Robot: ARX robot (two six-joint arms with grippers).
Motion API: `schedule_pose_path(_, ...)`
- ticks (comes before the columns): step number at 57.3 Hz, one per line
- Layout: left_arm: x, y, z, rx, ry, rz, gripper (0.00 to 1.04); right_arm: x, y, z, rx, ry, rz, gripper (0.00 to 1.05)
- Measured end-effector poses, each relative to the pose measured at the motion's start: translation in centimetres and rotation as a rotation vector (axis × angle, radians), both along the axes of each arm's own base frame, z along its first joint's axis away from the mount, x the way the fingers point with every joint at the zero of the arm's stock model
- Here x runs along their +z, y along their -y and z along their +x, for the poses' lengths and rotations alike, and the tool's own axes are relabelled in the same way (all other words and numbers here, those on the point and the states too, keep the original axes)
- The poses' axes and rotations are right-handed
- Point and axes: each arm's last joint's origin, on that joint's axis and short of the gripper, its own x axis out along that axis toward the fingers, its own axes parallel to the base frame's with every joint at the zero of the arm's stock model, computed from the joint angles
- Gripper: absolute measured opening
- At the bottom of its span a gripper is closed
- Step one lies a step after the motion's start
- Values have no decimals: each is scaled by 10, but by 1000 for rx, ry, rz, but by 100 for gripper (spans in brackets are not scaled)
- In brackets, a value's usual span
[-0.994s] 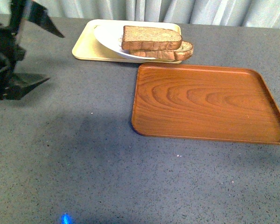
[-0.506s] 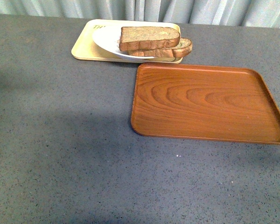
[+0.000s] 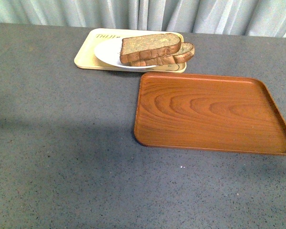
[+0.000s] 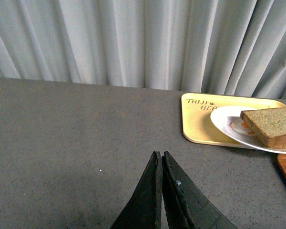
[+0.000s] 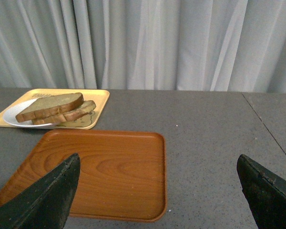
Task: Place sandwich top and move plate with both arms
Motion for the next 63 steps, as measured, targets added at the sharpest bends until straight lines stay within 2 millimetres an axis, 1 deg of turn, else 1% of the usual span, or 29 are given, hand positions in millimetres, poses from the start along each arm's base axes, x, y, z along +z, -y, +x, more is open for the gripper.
schedule_pose_path(14, 0, 0, -23, 0, -3, 4, 2, 0, 0, 0, 0, 0, 0, 96)
schedule_pose_path(29, 1, 0, -40, 0, 0, 7, 2, 0, 0, 0, 0, 0, 0, 96)
schedule_pose_path(63, 9, 0, -65, 0, 25, 8, 2, 0, 0, 0, 0, 0, 0, 96)
